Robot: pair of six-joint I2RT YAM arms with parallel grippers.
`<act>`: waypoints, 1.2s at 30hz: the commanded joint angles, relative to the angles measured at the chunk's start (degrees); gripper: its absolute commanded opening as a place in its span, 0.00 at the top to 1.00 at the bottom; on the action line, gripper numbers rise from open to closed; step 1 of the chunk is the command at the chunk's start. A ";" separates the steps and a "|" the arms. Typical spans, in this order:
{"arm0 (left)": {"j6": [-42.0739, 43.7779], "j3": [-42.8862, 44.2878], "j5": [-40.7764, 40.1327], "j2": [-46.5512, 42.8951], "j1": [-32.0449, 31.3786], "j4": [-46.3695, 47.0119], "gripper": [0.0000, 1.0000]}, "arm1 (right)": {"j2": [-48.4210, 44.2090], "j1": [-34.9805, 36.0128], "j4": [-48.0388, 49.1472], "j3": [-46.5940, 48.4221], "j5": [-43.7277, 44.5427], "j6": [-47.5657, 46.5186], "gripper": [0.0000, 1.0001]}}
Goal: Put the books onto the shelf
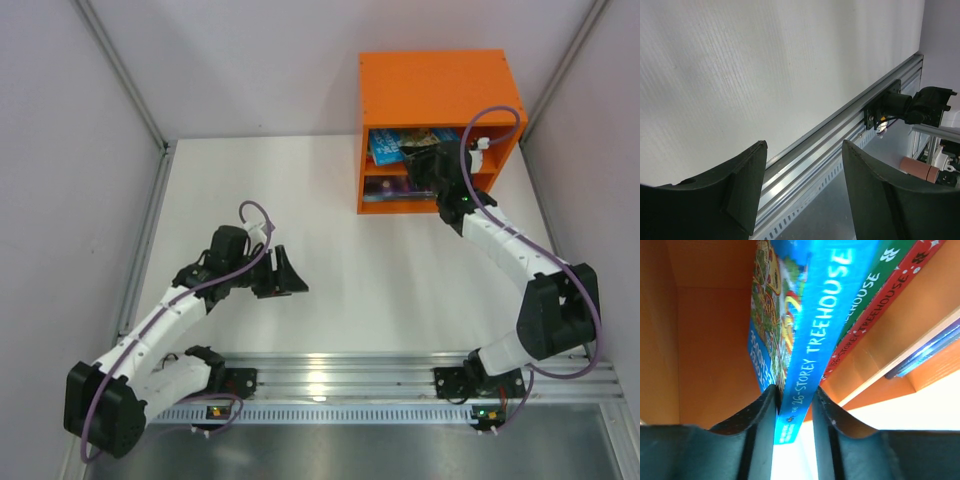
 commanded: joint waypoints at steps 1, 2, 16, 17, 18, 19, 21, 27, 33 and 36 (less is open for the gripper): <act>-0.14 -0.23 -0.28 -1.89 0.17 -0.06 0.34 | -2.42 0.75 3.05 1.59 -0.13 -0.55 0.74; -0.31 -0.40 -0.54 -2.15 0.09 -0.06 0.34 | -2.24 0.66 3.49 1.59 -0.30 -0.19 0.80; -0.66 0.39 -0.46 -2.07 0.08 -0.77 0.34 | 2.68 2.94 10.88 3.08 3.12 6.92 1.00; -0.66 0.47 -0.46 -2.15 0.08 -0.77 0.34 | 3.03 3.21 10.88 3.43 3.03 7.10 1.00; -0.49 0.47 -0.46 -2.24 0.08 -0.94 0.34 | 3.90 3.30 10.88 3.87 3.03 7.28 1.00; -0.57 0.56 -0.54 -2.50 0.08 -1.03 0.34 | 4.17 3.47 10.88 4.13 3.03 7.45 1.00; -0.40 0.56 -0.63 -2.50 0.08 -1.29 0.34 | 4.96 3.82 11.31 4.49 2.95 7.54 1.00; -0.22 0.39 -0.89 -2.15 0.08 -1.29 0.34 | 6.37 4.70 11.93 5.98 2.51 6.84 1.00; -0.22 -0.05 -0.98 -1.98 0.08 -0.85 0.34 | 7.78 4.70 10.97 7.04 1.19 7.19 1.00; -0.31 -0.23 -0.89 -1.98 0.08 -0.77 0.34 | 8.13 4.70 10.88 7.39 -0.04 7.28 0.99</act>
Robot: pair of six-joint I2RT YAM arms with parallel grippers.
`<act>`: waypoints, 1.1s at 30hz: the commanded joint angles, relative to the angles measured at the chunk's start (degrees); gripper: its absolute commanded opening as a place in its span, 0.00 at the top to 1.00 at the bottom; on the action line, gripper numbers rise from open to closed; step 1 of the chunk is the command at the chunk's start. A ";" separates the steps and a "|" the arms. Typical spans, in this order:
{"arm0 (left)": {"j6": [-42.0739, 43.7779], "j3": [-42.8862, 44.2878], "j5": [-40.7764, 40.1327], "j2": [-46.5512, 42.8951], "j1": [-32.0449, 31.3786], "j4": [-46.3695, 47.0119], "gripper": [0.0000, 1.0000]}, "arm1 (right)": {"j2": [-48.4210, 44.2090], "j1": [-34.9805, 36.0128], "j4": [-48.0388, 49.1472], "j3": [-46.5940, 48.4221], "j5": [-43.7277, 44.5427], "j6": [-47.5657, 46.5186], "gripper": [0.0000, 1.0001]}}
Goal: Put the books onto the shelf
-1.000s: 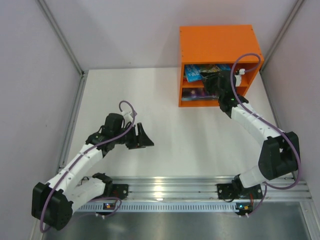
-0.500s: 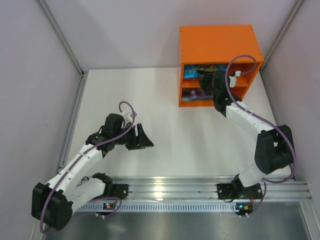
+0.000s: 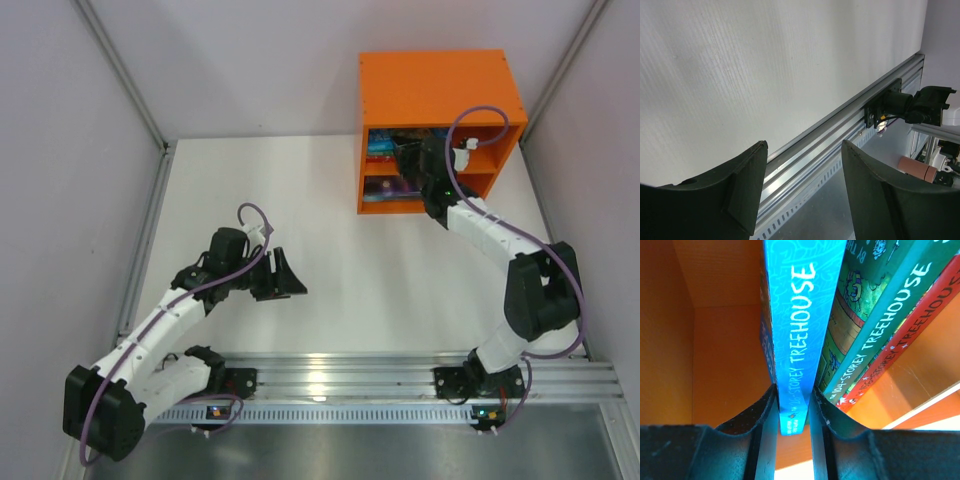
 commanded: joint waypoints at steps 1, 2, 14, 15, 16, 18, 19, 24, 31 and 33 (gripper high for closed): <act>0.34 -0.08 -0.54 -0.73 0.08 0.87 0.34 | 0.74 1.99 3.53 3.89 -5.31 -0.43 0.97; 0.52 -0.16 -0.72 -0.82 0.08 0.79 0.34 | 0.39 1.90 3.45 3.72 -5.58 -0.70 0.92; -0.45 -0.78 -0.72 -1.52 0.08 0.96 0.34 | -3.83 -0.38 -1.48 2.22 -8.21 -3.07 0.68; -0.45 -0.78 -0.72 -1.70 0.08 1.05 0.34 | -3.83 -0.47 -1.39 2.22 -8.56 -2.99 0.69; -0.53 -0.87 -0.90 -1.87 0.00 0.96 0.35 | -3.83 -0.56 -1.30 2.22 -9.09 -3.07 0.69; -0.80 -1.13 -0.81 -2.14 0.00 0.96 0.35 | -4.00 -0.73 -1.39 2.05 -9.53 -2.98 0.68; -0.89 -1.39 -0.81 -2.40 0.00 1.05 0.35 | -4.35 -0.73 -1.39 1.96 -9.62 -3.07 0.66; -1.24 -2.36 -1.16 -3.37 0.00 0.96 0.35 | -4.44 -0.91 -1.48 2.13 -10.32 -3.69 0.60; -1.41 -2.45 -0.90 -3.63 0.00 0.96 0.35 | -5.23 -1.26 -2.70 2.05 -11.03 -4.30 0.59; -1.41 -2.54 -0.90 -3.81 0.00 0.96 0.35 | -5.76 -1.35 -3.75 2.13 -11.03 -4.74 0.59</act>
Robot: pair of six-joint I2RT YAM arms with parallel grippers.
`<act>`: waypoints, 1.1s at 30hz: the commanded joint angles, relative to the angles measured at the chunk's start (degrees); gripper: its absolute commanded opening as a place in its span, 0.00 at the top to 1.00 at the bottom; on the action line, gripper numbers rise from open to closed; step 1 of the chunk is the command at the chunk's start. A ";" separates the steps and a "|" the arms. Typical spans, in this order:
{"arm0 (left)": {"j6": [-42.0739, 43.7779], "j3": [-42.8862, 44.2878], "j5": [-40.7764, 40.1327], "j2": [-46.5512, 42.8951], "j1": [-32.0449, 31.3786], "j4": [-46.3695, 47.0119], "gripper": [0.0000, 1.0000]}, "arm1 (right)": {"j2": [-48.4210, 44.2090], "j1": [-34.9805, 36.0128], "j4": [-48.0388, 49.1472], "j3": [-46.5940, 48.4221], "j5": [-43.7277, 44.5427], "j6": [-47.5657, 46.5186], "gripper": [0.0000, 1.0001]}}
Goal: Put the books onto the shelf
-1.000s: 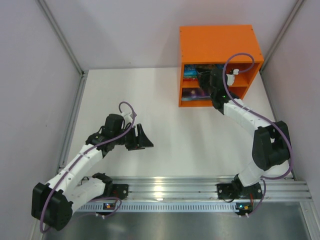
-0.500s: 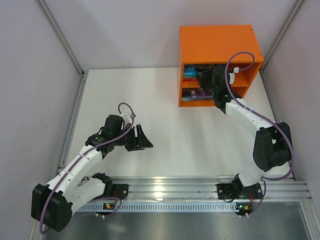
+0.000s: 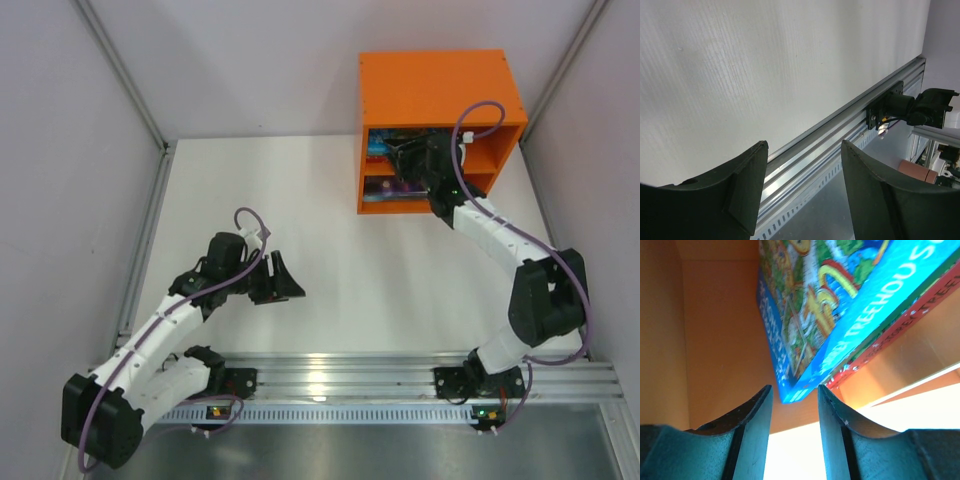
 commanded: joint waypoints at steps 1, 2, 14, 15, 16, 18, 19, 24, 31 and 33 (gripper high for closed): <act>-0.30 -0.61 0.06 -1.16 0.00 0.92 0.35 | -4.23 -0.04 -0.81 1.83 -0.73 -1.66 0.59; -0.30 -0.61 0.24 -1.16 0.00 0.92 0.35 | -4.84 -0.12 -1.25 1.65 -0.56 -1.84 0.59; -0.92 -0.88 0.41 -1.95 0.00 1.27 0.35 | -9.68 -1.96 -1.61 -5.45 -0.03 -2.55 1.00; -0.91 -0.79 0.42 -2.04 0.00 1.27 0.35 | -10.03 -2.23 -1.08 -5.99 0.06 -1.76 1.00; -1.00 -0.79 0.50 -2.13 0.00 1.27 0.35 | -10.03 -2.67 -0.82 -6.43 -0.03 -1.49 1.00; -0.91 -0.70 0.42 -2.04 0.00 1.09 0.35 | -9.68 -3.29 -0.73 -6.35 -0.29 -0.88 1.00; -0.74 -0.70 0.42 -2.04 0.00 1.09 0.35 | -9.51 -3.72 -0.72 -5.82 -0.64 -0.78 1.00; -0.65 -0.35 0.24 -1.43 0.08 1.09 0.35 | -7.23 -4.52 -2.13 -3.54 -0.73 -0.70 1.00; -0.30 0.09 0.24 -0.90 0.00 1.18 0.35 | -4.15 -4.69 -2.22 -0.99 -0.56 -0.61 1.00; -0.04 0.09 0.06 -0.64 0.00 1.09 0.35 | -3.80 -4.69 -1.96 -0.90 -0.38 -0.52 1.00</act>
